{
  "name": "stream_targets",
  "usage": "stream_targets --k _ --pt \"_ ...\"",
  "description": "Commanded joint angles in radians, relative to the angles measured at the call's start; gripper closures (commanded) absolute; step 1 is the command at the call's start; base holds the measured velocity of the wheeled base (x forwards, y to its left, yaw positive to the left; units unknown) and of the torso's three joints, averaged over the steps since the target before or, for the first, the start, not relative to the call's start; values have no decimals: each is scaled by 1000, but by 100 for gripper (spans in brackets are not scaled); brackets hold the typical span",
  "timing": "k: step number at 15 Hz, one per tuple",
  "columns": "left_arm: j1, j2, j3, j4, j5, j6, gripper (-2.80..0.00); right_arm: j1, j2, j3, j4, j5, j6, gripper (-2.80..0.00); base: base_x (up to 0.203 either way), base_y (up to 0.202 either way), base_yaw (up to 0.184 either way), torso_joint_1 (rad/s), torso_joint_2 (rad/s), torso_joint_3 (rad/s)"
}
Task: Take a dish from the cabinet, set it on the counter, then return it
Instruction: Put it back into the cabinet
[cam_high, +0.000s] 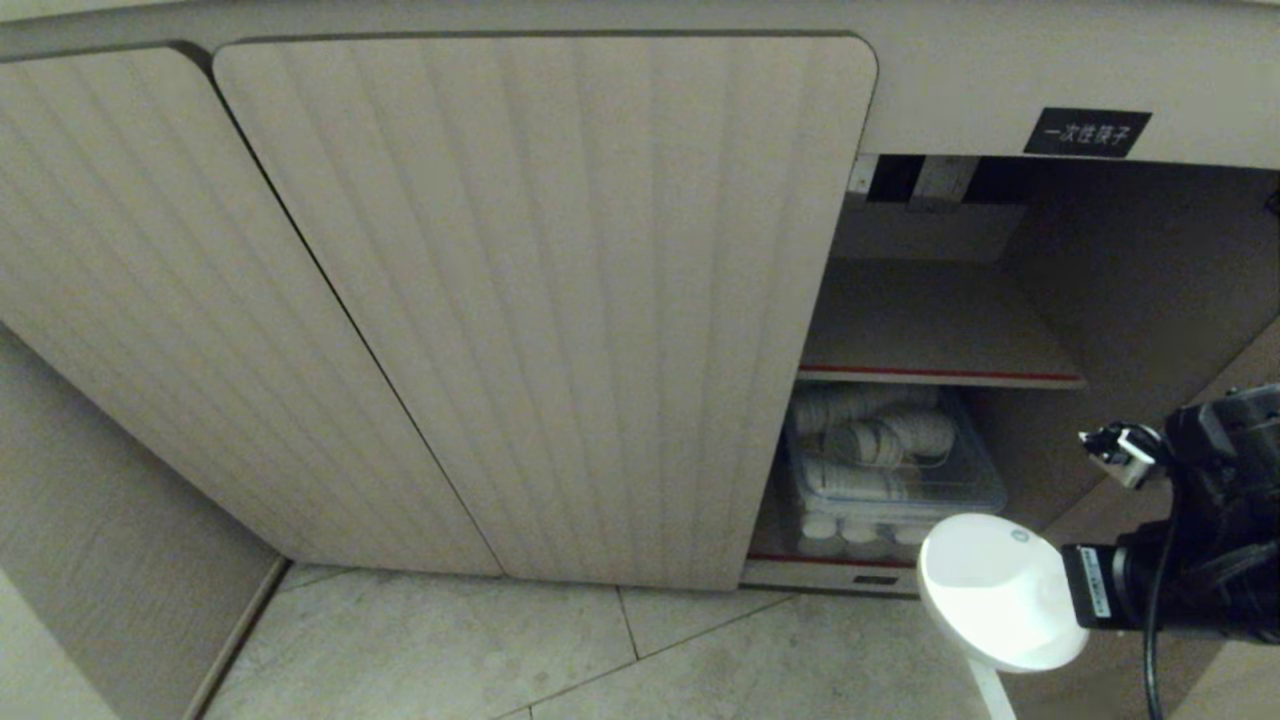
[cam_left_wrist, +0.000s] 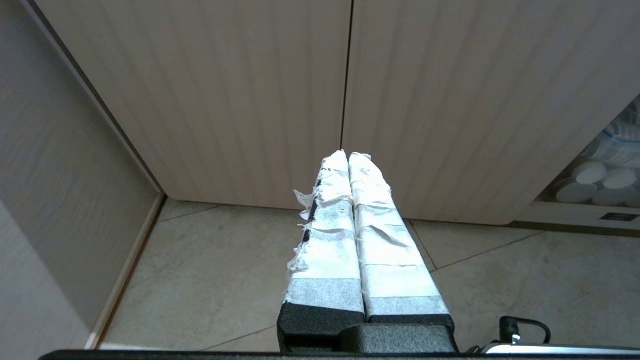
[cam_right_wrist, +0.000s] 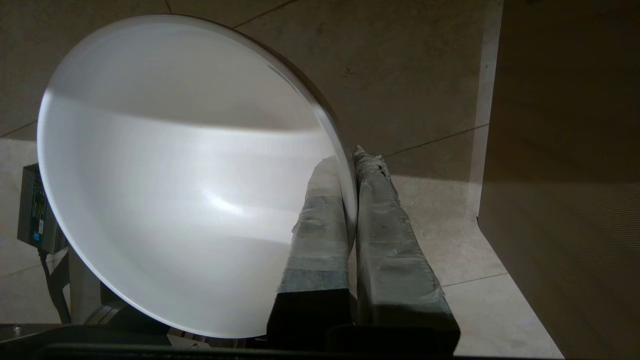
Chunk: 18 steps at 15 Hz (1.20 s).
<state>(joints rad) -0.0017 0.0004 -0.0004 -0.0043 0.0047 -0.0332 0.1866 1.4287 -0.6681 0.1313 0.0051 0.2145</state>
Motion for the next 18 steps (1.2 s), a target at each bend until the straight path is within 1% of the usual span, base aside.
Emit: stream_targets --k 1,5,9,11,13,15,18 --pt "0 0 -1 0 0 -1 0 1 2 2 2 1 3 0 0 0 0 0 0 0" --pt "0 0 0 0 1 -1 0 1 3 -16 3 1 7 0 0 0 0 0 0 0" --pt "0 0 -1 0 1 -1 0 -1 32 -72 32 1 12 0 0 0 0 0 0 0" --pt "0 0 0 0 0 -1 0 -2 82 -130 50 0 14 0 0 0 0 0 0 0" --pt "0 0 -1 0 0 -1 0 -3 102 -156 67 -1 25 0 0 0 0 0 0 0" --pt "0 0 0 0 0 -1 0 -2 169 -271 115 -1 69 0 0 0 0 0 0 0" --pt "0 0 0 0 0 -1 0 -1 272 -429 191 -1 168 0 0 0 0 0 0 0"
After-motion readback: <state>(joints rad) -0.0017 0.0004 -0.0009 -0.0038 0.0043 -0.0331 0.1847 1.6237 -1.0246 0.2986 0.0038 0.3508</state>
